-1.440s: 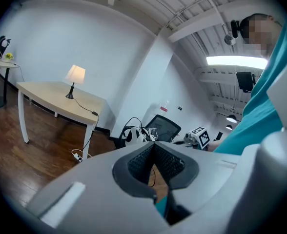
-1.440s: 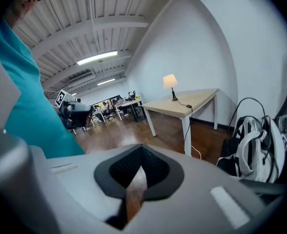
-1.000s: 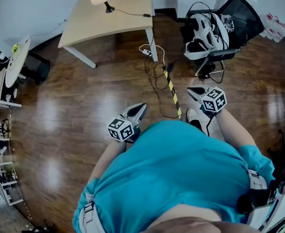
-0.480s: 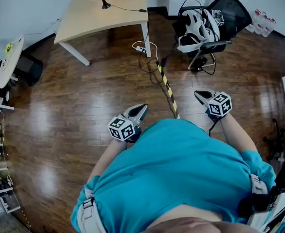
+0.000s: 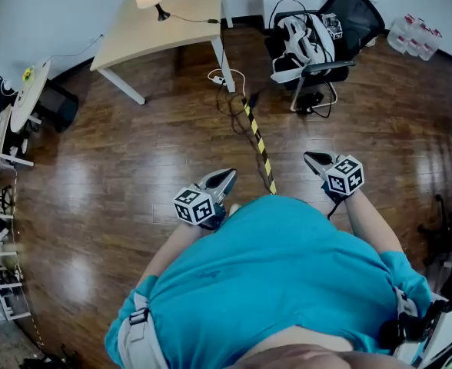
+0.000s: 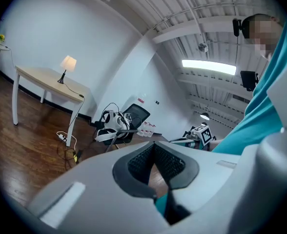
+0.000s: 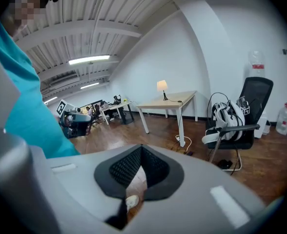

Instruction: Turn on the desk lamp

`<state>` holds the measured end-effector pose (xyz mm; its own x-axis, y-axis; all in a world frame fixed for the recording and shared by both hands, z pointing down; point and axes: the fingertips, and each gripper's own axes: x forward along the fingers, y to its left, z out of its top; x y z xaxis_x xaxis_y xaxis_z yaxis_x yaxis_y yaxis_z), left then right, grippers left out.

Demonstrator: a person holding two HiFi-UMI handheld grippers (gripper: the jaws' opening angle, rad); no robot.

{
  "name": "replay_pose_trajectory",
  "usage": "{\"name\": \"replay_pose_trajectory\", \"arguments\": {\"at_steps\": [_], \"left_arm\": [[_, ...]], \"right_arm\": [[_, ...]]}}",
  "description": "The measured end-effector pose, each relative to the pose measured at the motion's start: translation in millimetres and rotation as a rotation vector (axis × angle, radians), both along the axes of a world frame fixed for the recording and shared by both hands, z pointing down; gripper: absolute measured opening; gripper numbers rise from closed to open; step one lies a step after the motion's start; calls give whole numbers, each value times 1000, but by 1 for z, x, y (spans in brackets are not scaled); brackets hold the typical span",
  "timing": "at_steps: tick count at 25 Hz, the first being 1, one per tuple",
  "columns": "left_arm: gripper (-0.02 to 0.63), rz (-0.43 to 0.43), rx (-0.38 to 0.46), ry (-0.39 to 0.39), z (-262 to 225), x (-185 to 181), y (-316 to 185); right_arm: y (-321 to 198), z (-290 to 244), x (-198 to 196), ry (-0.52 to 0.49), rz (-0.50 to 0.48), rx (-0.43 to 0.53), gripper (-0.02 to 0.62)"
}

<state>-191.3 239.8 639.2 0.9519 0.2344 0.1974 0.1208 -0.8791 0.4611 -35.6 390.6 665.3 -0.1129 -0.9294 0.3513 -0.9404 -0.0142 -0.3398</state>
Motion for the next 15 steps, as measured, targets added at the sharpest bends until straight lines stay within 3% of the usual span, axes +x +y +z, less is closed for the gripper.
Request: {"name": "replay_pose_trajectory", "arguments": {"at_steps": [4, 7, 12, 15], "left_arm": [[0, -25, 28, -42, 12, 12, 64], [0, -21, 73, -52, 16, 2, 101], [2, -36, 86, -13, 3, -40, 116], [0, -20, 79, 30, -6, -86, 119]], "right_arm": [[58, 18, 7, -5, -49, 22, 2], [85, 33, -1, -28, -67, 41, 2], [92, 13, -44, 5, -100, 74, 2], [94, -6, -89, 34, -90, 79, 2]]}}
